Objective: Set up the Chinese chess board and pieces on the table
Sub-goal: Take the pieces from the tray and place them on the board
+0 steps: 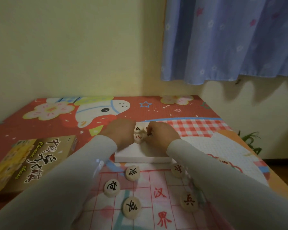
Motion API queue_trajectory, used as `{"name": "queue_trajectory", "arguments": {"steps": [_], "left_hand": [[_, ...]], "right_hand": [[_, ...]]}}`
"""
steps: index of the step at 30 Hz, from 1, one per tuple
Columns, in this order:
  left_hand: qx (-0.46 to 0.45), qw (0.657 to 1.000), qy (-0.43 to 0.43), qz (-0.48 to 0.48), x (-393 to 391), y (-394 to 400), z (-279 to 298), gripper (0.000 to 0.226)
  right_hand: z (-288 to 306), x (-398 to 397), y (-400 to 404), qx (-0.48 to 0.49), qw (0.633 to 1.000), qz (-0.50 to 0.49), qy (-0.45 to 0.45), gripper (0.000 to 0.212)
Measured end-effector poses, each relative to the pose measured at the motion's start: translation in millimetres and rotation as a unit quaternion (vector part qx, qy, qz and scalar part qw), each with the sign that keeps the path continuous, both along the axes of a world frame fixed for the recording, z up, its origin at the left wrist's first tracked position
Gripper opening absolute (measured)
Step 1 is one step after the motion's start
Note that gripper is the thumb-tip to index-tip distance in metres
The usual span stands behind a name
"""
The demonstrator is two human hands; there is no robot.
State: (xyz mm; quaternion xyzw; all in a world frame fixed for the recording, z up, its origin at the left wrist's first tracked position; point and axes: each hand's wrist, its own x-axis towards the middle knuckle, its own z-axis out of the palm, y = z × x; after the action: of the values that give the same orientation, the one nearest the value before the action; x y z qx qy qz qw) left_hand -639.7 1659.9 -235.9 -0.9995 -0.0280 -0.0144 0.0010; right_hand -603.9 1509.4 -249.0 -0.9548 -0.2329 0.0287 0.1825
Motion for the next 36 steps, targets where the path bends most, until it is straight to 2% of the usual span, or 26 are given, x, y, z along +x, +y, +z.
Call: {"name": "queue_trajectory", "arguments": {"steps": [5, 8, 11, 16, 23, 27, 31, 34, 36], "left_hand": [[-0.058, 0.998, -0.019, 0.015, 6.6, -10.3, 10.6, 0.018], [-0.107, 0.993, -0.056, -0.003, 7.0, -21.3, 2.7, 0.014], [-0.151, 0.987, -0.046, -0.013, 2.8, -29.9, -14.2, 0.013], [-0.18, 0.982, -0.053, 0.001, 3.7, -28.4, -22.7, 0.02], [-0.125, 0.992, 0.016, 0.016, 1.0, -32.9, -2.2, 0.018], [-0.123, 0.992, 0.039, 0.007, 1.1, -32.9, -3.0, 0.034], [-0.102, 0.994, 0.048, -0.009, 0.9, -30.4, -5.4, 0.029], [-0.093, 0.994, 0.052, -0.013, 3.6, -23.6, -4.5, 0.028], [-0.083, 0.996, 0.034, -0.008, 8.1, -16.1, 1.2, 0.028]], "right_hand": [[9.3, 6.0, -16.3, 0.009, 1.0, -0.018, -0.018, 0.022], [9.4, 6.1, -18.3, -0.057, 0.998, -0.018, -0.003, 0.023], [9.4, 5.5, -13.0, -0.116, 0.993, -0.005, -0.033, 0.022], [8.1, 3.2, -8.9, -0.152, 0.986, 0.006, -0.075, 0.022], [6.7, 2.6, -14.0, -0.103, 0.994, 0.01, -0.027, 0.024], [8.1, 5.1, -13.0, -0.141, 0.99, 0.018, -0.023, 0.033], [8.7, 6.3, -12.3, -0.161, 0.986, 0.028, -0.033, 0.029], [10.9, 9.3, -14.3, -0.127, 0.991, 0.025, -0.022, 0.029], [13.5, 14.4, -15.2, -0.069, 0.997, 0.011, -0.026, 0.031]]}}
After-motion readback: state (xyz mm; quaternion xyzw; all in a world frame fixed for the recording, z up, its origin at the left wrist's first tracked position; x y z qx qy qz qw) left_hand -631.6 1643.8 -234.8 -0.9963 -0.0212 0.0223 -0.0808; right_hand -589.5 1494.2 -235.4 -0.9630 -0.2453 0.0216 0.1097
